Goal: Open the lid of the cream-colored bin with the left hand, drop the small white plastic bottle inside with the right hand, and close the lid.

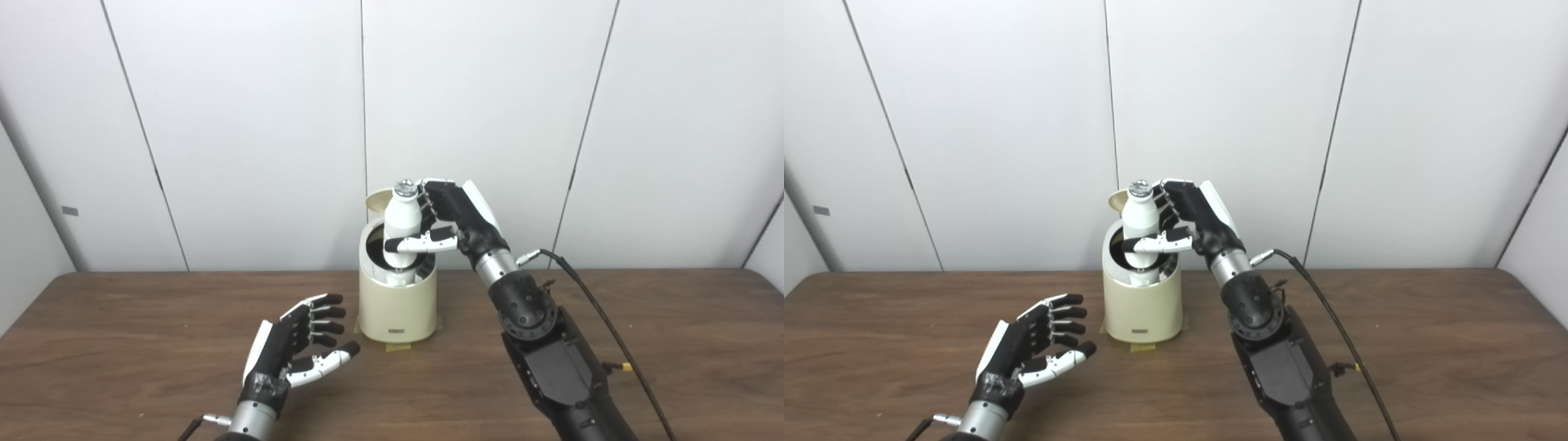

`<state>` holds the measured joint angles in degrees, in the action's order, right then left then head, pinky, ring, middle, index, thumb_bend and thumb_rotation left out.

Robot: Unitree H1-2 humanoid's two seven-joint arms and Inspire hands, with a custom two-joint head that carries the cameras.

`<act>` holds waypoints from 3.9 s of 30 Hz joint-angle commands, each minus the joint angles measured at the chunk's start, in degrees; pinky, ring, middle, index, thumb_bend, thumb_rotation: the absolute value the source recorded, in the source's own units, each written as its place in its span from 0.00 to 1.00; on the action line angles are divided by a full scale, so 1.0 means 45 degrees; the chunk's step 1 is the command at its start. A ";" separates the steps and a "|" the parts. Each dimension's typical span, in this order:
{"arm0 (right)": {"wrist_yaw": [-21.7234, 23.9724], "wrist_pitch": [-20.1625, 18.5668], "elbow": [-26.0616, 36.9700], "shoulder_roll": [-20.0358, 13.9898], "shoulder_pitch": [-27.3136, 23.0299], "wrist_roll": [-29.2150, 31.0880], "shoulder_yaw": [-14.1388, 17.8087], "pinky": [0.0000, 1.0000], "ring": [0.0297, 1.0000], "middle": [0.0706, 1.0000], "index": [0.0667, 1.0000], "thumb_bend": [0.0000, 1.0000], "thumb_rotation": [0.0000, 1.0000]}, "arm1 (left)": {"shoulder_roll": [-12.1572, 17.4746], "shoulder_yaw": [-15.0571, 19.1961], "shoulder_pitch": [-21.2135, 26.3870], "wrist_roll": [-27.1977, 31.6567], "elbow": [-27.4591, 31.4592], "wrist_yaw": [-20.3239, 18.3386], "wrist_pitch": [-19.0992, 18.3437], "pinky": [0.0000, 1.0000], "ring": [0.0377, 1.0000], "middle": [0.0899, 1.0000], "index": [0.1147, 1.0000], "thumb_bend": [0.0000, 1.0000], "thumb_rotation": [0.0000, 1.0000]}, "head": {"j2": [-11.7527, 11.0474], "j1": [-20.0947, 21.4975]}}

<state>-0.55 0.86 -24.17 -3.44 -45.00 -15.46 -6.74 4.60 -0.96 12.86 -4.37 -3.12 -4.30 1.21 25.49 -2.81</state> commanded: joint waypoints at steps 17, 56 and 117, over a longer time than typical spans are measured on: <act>-0.0998 0.1258 -0.1330 0.0094 -0.1708 -0.0152 0.0063 0.31 0.36 0.45 0.50 0.51 0.00 | -0.0075 -0.0092 0.0369 -0.0071 0.0749 0.0134 0.0008 0.59 0.64 0.70 0.75 0.67 0.06 | 0.0088 -0.0101; 0.2319 0.1281 0.0982 -0.0909 -0.0451 0.0945 -0.0198 0.44 0.54 0.69 0.69 0.83 0.00 | -0.0056 -0.0185 0.0291 0.0013 0.1032 -0.0005 -0.0295 0.60 0.64 0.69 0.74 0.66 0.02 | 0.0270 -0.0042; 0.0866 0.1777 0.4601 -0.0129 0.6698 0.4207 0.2358 0.47 0.58 0.67 0.66 0.81 0.22 | 0.2632 -0.2397 0.8642 -0.3955 -0.1932 -0.1306 -0.2321 0.94 1.00 0.98 0.97 0.96 0.42 | 0.0141 -0.0150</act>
<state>4.09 8.52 -5.84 -4.23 -13.23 3.44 3.80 15.25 -11.22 48.26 -20.70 -11.81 -9.83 -10.85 26.10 -3.43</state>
